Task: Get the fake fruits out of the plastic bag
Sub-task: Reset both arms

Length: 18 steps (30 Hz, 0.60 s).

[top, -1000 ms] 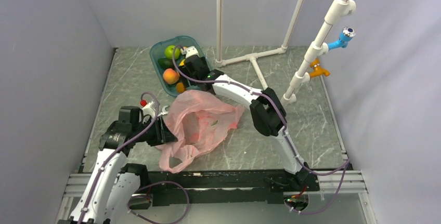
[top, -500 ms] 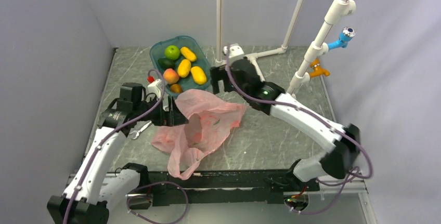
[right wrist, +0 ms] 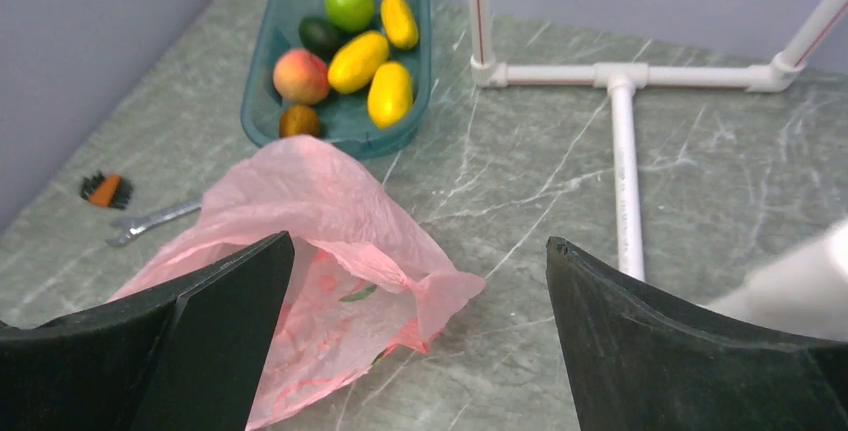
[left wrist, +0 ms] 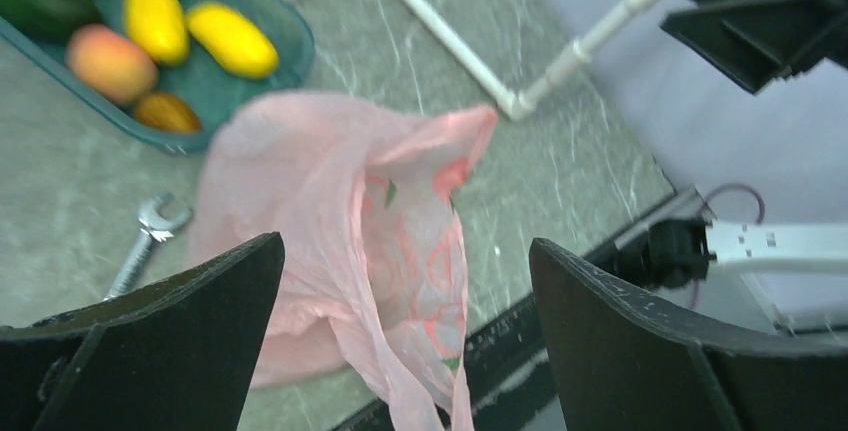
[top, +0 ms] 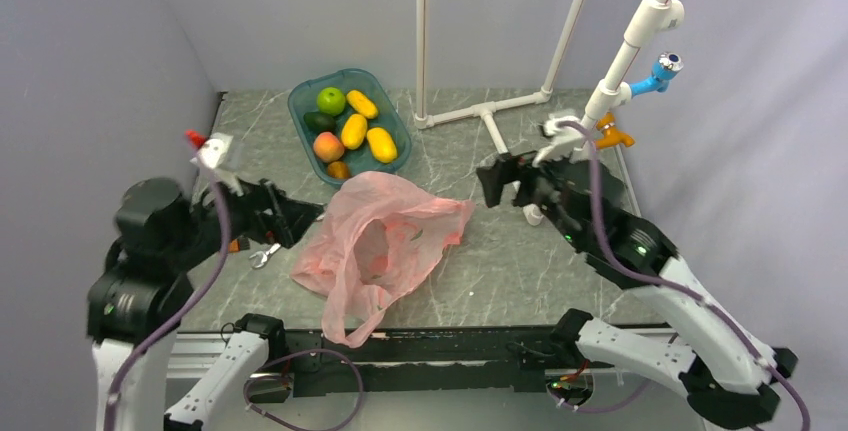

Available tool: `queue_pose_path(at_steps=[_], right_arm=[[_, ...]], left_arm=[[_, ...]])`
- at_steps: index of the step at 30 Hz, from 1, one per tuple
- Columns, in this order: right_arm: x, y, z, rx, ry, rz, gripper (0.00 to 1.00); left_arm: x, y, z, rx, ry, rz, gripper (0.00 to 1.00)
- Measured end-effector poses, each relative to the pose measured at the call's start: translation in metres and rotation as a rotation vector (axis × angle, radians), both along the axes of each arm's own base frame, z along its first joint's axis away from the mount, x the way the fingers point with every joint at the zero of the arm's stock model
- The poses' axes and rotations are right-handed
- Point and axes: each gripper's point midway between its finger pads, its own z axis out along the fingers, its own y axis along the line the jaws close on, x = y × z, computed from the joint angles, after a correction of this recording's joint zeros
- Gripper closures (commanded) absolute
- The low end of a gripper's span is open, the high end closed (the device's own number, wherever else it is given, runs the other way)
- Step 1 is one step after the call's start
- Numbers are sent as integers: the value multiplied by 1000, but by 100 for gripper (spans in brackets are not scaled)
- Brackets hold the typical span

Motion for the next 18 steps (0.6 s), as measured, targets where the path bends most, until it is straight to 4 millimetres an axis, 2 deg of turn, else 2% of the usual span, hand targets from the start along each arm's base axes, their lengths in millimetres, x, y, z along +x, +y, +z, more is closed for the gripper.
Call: queue_pose_path(at_steps=[6,10,13,18], right_arm=[[-39,-56,52,106,-142,-51,0],[-64,-93,95,203,-249,-96,0],[-76,-113,111,251,-299,-128,0],[-78,-122,113,257,-305,-159,0]], left_arm=[[-45,35,75,-55,-296,172,1],[-80,60,112,-105,-475,276,1],[-97,74,128,-134,-562,340,1],[-102,88,137,-149,-600,411,0]])
